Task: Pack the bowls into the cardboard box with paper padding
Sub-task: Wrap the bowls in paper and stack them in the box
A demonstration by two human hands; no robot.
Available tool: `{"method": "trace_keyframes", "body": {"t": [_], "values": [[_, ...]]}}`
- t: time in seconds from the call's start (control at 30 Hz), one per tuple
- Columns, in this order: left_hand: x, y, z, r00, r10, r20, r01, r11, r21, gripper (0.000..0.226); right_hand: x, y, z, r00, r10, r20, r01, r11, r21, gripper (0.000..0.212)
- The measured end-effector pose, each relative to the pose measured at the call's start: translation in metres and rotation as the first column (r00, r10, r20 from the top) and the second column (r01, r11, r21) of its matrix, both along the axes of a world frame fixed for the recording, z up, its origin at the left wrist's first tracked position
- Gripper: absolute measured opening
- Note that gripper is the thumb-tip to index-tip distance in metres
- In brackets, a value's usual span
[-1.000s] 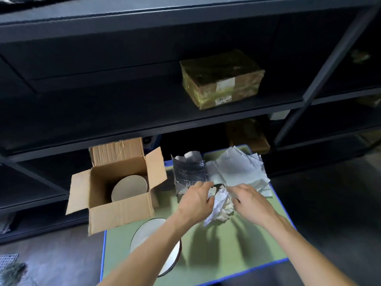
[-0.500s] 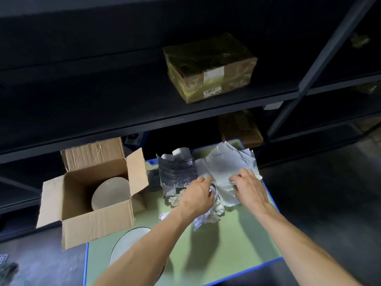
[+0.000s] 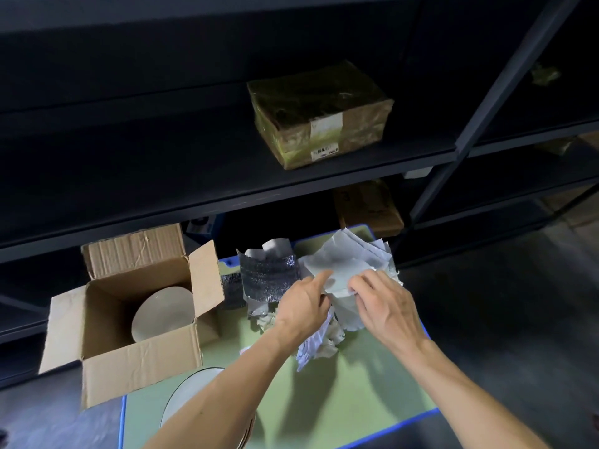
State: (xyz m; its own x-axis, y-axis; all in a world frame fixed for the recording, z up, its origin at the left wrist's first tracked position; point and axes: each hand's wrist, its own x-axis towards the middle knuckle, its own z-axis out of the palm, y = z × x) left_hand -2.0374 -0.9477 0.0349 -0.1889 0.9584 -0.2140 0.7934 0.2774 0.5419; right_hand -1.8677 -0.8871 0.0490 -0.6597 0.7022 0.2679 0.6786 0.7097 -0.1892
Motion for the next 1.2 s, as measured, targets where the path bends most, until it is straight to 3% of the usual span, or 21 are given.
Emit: {"method": "trace_keyframes", "body": {"t": [0.17,0.27,0.33,0.4,0.47,0.57,0.67,0.7,0.8,0.87,0.97,1.03,1.2], "values": [[-0.012,-0.017,0.018,0.986,0.069,0.152,-0.093,0.983,0.159,0.032,-0.006,-0.019,0.011,0.987,0.134,-0.088,-0.135,0.991,0.002,0.026],[-0.027,-0.036,0.025,0.957,0.155,0.246,-0.2,0.965,0.169,0.044,-0.004,-0.025,0.018,0.971,0.186,-0.152,-0.196,0.979,-0.055,0.017],[-0.039,-0.049,0.027,0.948,0.192,0.255,-0.243,0.952,0.186,0.053,-0.005,-0.024,0.021,0.971,0.152,-0.187,-0.173,0.98,-0.102,0.026],[-0.047,-0.06,0.033,0.942,0.208,0.263,-0.266,0.942,0.206,0.059,-0.013,-0.021,0.028,0.984,0.016,-0.176,-0.06,0.967,-0.246,0.032],[-0.051,-0.071,0.041,0.924,0.217,0.315,-0.289,0.936,0.203,0.065,-0.028,-0.016,0.032,0.985,-0.148,-0.089,0.093,0.888,-0.45,0.032],[-0.055,-0.089,0.051,0.885,0.228,0.406,-0.322,0.93,0.18,0.071,-0.053,-0.012,0.032,0.966,-0.257,-0.005,0.171,0.657,-0.734,0.048],[-0.065,-0.107,0.054,0.876,0.23,0.424,-0.333,0.924,0.187,0.072,-0.072,-0.019,0.032,0.914,-0.385,-0.128,0.074,0.469,-0.88,0.022],[-0.069,-0.114,0.053,0.875,0.242,0.418,-0.343,0.921,0.185,0.072,-0.076,-0.023,0.034,0.907,-0.388,-0.164,0.041,0.468,-0.883,0.011],[-0.079,-0.138,0.052,0.876,0.267,0.401,-0.37,0.907,0.203,0.074,-0.084,-0.031,0.037,0.923,-0.343,-0.172,0.034,0.52,-0.853,0.024],[-0.084,-0.158,0.05,0.88,0.301,0.367,-0.398,0.89,0.225,0.069,-0.086,-0.034,0.035,0.948,-0.296,-0.117,0.059,0.526,-0.848,0.021],[-0.097,-0.189,0.036,0.913,0.377,0.156,-0.407,0.87,0.277,0.038,-0.088,-0.041,0.032,0.972,-0.207,-0.113,0.013,0.524,-0.852,0.033],[-0.104,-0.208,0.023,0.934,0.355,0.032,-0.348,0.891,0.29,0.023,-0.091,-0.046,0.032,0.977,-0.164,-0.136,-0.029,0.529,-0.848,0.028],[-0.109,-0.231,0.005,0.94,0.308,-0.149,-0.29,0.948,0.128,0.029,-0.101,-0.058,0.029,0.989,-0.05,-0.137,-0.085,0.564,-0.821,0.011]]}}
